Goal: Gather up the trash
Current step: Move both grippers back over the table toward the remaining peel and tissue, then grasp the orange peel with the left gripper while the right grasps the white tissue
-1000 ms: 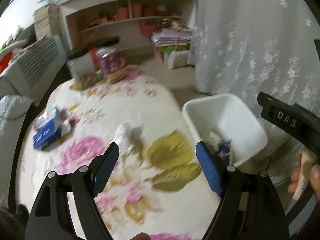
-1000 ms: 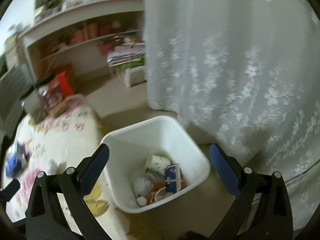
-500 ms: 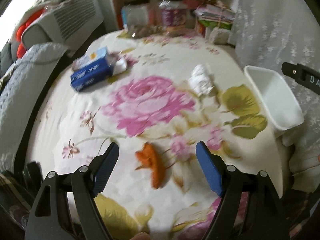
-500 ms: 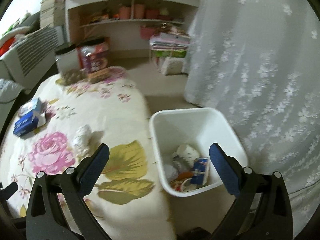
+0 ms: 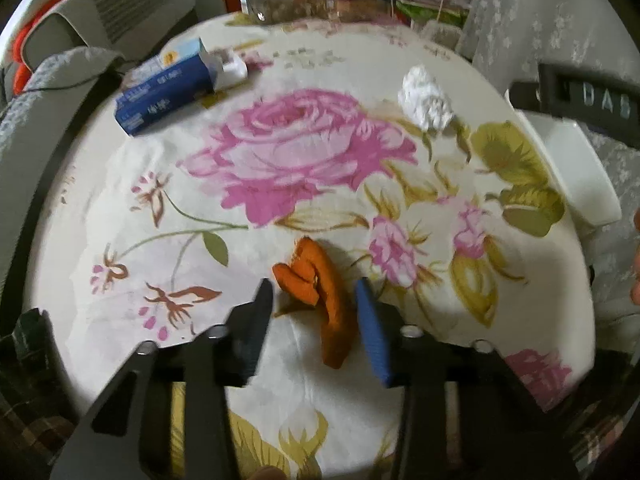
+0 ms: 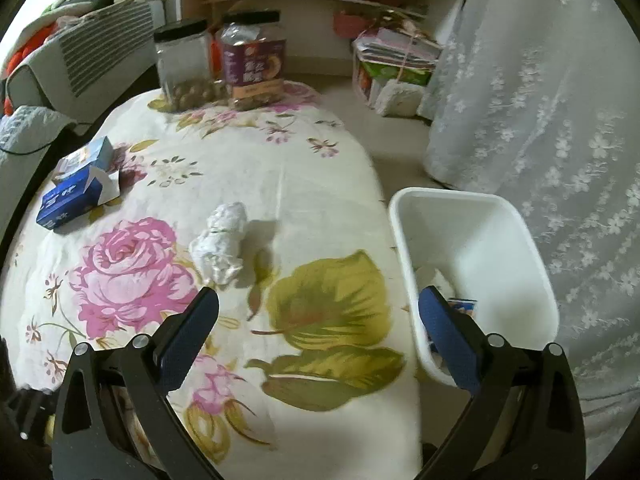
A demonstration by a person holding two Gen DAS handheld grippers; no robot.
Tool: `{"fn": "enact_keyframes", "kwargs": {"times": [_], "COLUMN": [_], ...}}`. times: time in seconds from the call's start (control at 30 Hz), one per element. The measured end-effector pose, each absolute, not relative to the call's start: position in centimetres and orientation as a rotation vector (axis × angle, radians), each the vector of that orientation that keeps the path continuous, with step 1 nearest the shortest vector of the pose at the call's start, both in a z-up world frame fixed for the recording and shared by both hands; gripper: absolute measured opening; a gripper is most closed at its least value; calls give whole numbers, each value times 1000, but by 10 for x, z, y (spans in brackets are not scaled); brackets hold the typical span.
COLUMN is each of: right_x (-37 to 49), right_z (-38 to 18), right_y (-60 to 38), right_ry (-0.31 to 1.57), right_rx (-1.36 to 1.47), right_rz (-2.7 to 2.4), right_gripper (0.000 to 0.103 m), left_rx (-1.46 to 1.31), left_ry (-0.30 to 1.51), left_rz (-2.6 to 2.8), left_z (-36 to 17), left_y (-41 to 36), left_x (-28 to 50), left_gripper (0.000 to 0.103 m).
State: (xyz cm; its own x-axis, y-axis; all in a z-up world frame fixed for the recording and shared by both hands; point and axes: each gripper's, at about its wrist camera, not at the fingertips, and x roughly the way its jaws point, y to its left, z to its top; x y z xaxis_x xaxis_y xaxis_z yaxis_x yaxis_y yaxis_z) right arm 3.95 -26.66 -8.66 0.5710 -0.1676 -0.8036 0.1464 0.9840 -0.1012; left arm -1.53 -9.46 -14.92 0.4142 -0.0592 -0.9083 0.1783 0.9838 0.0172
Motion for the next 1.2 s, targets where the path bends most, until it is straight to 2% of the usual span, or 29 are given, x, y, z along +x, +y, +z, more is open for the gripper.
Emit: {"fn": "enact_keyframes", "kwargs": {"times": [0.03, 0.07, 0.1, 0.4, 0.77, 0.93, 0.97, 1.03, 1.1, 1.2], "right_x": [43, 46, 49, 88, 120, 130, 131, 131, 130, 128], "right_z": [-89, -91, -93, -120, -139, -152, -153, -151, -146, -141], "right_y": [-264, -261, -259, -234, -218, -212, -209, -203, -198, -195], "right_ry": [951, 959, 967, 1042, 1068, 1112, 1114, 1098, 1075, 1062], "right_rx": [-22, -16, -9, 38, 60, 67, 60, 26, 2, 25], "right_rz": [-175, -164, -153, -98, -105, -95, -92, -98, -102, -68], "right_gripper": [96, 96, 96, 96, 94, 58, 55, 38, 32, 31], "left_rx": [111, 117, 127, 15, -15, -19, -23, -38, -48, -65], "left_ry": [1143, 1131, 1125, 1123, 997, 964, 963, 964, 957, 944], "left_rz": [-154, -153, -153, -86, 38, 71, 76, 82, 91, 104], "left_z": [-152, -152, -151, -144, -116, -110, -110, -110, -109, -106], "left_y": [-93, -91, -90, -49, 0, 14, 16, 21, 24, 30], "left_x": [-14, -13, -13, 10, 40, 47, 49, 52, 54, 57], "left_gripper": [29, 21, 19, 18, 18, 18, 18, 18, 18, 18]}}
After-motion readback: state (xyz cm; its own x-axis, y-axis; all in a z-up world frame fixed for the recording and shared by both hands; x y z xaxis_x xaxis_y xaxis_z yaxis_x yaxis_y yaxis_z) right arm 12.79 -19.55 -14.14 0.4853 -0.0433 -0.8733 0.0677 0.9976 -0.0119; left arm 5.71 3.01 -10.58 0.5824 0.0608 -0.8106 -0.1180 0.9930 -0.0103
